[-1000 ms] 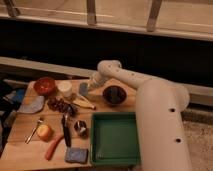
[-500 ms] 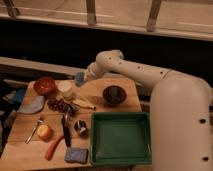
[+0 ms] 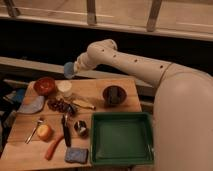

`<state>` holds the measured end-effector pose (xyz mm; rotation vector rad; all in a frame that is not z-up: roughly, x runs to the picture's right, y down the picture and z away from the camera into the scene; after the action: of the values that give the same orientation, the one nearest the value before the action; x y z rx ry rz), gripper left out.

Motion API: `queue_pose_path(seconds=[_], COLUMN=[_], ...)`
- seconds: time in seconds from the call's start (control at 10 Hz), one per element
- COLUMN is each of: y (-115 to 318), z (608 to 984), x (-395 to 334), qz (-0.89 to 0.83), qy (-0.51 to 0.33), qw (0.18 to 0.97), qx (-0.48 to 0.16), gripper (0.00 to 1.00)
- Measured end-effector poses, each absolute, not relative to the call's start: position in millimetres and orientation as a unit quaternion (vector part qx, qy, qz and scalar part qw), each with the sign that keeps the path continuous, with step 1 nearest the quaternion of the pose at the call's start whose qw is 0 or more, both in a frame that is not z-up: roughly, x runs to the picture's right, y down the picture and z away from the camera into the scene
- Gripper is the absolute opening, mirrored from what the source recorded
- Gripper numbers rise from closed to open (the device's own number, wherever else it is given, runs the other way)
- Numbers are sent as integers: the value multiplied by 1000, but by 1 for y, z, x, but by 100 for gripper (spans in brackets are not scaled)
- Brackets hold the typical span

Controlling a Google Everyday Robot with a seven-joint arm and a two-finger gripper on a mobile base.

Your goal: Stack cups on top of each other

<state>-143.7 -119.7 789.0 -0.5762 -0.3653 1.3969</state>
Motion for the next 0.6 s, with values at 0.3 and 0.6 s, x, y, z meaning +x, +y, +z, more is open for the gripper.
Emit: queue_pose_path(seconds=[0.3, 0.6], y=[-111, -89], z=[812, 852], x=[-170, -180], qz=[609, 596], qy=[-152, -119], qw=[730, 740], qx=[-269, -286], gripper=[0, 0])
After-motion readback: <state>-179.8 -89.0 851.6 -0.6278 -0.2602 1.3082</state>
